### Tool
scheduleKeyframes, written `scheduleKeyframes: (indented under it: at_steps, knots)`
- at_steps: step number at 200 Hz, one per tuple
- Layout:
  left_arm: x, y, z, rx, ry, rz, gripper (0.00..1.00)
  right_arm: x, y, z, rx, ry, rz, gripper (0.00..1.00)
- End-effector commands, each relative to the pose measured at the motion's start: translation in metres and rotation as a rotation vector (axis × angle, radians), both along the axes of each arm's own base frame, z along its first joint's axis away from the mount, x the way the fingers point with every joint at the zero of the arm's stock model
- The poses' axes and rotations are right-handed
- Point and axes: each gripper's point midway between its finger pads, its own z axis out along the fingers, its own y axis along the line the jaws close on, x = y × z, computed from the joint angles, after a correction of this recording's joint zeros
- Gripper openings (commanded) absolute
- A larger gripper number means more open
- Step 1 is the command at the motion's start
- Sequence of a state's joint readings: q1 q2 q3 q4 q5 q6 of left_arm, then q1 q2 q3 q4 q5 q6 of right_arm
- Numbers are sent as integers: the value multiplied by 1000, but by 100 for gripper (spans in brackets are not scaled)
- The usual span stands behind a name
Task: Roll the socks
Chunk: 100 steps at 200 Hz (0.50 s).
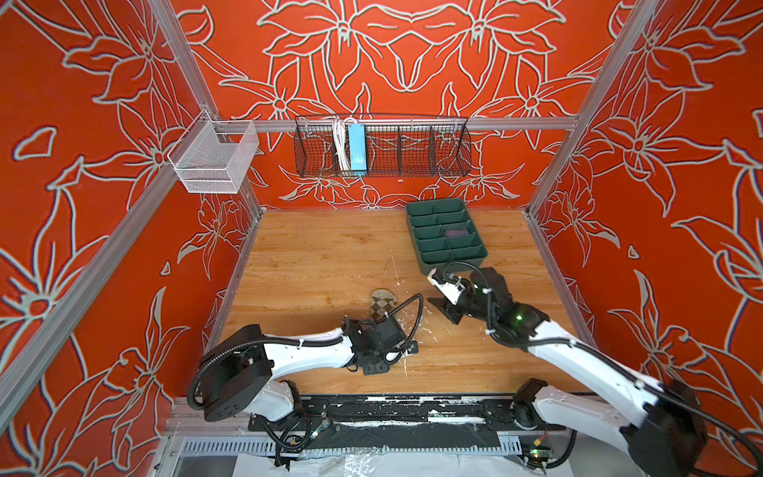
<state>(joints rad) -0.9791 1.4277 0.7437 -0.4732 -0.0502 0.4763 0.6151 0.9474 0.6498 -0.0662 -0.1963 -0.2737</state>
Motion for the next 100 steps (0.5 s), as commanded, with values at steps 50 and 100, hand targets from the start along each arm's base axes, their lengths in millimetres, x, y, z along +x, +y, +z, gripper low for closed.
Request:
scheduleKeyframes:
  at_steps: [50,100]
  knots:
    - [-11,0,7,-97,425,90,0,-89,15,-7,-1,-46,369,48]
    - [-4,-3,-4,-55,551,152,0,-125,55,-62,-376,-276,620,64]
